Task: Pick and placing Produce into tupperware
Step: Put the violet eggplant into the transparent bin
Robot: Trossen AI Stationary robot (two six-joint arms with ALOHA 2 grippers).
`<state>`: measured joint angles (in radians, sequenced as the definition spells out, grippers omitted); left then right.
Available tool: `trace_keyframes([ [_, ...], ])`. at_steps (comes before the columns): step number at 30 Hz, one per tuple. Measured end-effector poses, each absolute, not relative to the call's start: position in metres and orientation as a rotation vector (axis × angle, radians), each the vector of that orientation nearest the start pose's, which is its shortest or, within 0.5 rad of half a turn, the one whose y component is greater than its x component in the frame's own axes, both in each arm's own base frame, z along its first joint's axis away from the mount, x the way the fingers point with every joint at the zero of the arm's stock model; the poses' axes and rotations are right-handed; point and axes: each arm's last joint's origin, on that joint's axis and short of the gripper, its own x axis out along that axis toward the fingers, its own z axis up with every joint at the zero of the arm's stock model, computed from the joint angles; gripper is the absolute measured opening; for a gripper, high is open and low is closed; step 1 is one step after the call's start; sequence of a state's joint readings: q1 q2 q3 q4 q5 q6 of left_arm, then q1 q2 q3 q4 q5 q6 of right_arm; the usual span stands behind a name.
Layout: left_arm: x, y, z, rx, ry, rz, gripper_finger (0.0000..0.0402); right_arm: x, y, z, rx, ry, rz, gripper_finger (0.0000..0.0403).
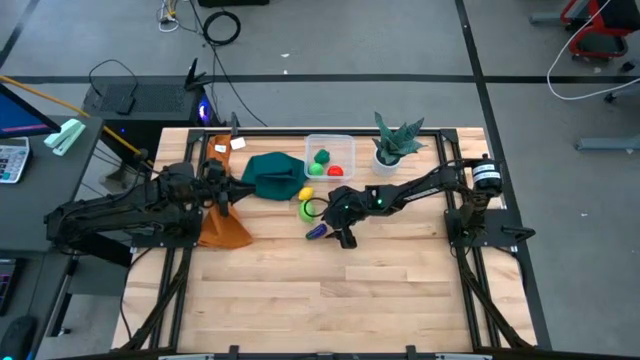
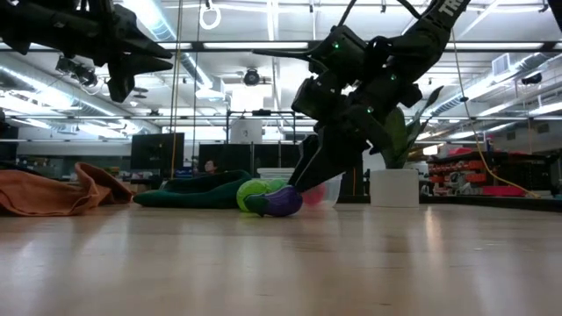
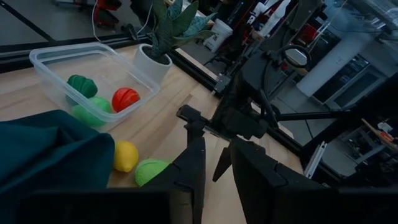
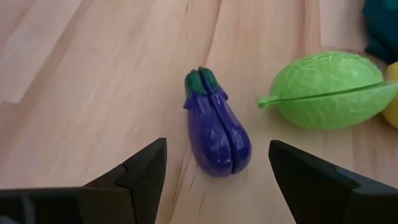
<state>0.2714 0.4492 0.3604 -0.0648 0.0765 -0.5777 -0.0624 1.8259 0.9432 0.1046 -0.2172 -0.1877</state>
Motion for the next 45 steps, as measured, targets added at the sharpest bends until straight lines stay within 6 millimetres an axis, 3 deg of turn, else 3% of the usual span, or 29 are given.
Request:
trace_keyframes([
  [24, 0.123, 0.032, 0.242, -0.606, 0.088, 0.233, 0.0079, 0.364, -0.017, 0.126, -0.062, 0.752, 0.216, 0.0237],
  [32, 0.123, 0.032, 0.242, -0.606, 0.087, 0.233, 0.0073, 0.379, -0.017, 0.137, -0.073, 0.700, 0.214, 0.0234],
  [45, 0.123, 0.032, 0.242, -0.589, 0.089, 0.232, 0.0072, 0.373, -0.015, 0.131, -0.037, 0.790, 0.266, 0.0220],
])
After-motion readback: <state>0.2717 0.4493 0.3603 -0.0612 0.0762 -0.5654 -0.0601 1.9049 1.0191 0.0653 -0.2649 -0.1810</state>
